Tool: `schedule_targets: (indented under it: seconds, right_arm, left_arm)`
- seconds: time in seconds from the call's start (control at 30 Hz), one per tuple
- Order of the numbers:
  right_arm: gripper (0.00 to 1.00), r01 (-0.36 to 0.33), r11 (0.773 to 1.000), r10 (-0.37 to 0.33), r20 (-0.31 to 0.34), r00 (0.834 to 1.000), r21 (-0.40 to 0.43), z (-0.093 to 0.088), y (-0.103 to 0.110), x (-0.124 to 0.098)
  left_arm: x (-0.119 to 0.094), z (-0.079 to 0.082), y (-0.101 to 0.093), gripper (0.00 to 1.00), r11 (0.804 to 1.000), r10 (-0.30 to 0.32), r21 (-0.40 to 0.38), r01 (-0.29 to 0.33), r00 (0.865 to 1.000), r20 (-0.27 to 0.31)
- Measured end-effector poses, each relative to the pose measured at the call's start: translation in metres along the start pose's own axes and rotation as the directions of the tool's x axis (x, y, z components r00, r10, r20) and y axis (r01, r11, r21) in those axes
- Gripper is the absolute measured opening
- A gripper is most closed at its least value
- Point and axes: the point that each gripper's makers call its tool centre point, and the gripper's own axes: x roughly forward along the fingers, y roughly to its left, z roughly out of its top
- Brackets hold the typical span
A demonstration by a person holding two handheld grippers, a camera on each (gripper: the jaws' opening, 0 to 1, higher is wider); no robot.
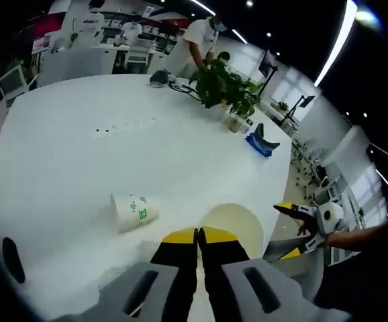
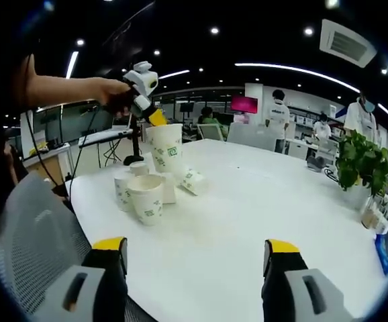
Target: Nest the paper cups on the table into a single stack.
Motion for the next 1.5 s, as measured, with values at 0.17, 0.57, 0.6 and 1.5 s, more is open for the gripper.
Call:
schedule_targets:
  seconds: [0.17, 0.57, 0.6, 1.5]
  right_arm:
    - [0.84, 0.005, 1.0, -0.005, -0.003, 1.0, -0.005, -0.001, -0.001, 0.0]
    - [0.84, -0.002, 1.0, 0.002, -0.013, 1.0, -0.009, -0.002, 0.001, 0.0]
    - [0.84, -0.001, 1.0, 0.001, -0.014, 1.0, -0.01, -0.003, 0.0, 0.0]
    - [0.83, 0.001, 1.0, -0.001, -0.024, 1.0, -0.014, -0.004, 0.001, 0.0]
  left_arm:
    - [-0.008, -0.009, -0.005, 0.0, 1.0, -0.011, 0.012, 0.012, 1.0, -0.023]
    - [-0.006, -0.037, -0.001, 0.0, 1.0, -0.017, 0.002, 0.017, 0.996, -0.085]
    - [-0.004, -0.04, -0.001, 0.0, 1.0, -0.014, 0.0, 0.015, 0.996, -0.089]
    - [0.036, -0.076, 0.028, 0.0, 0.999, 0.045, 0.032, -0.041, 0.987, -0.151]
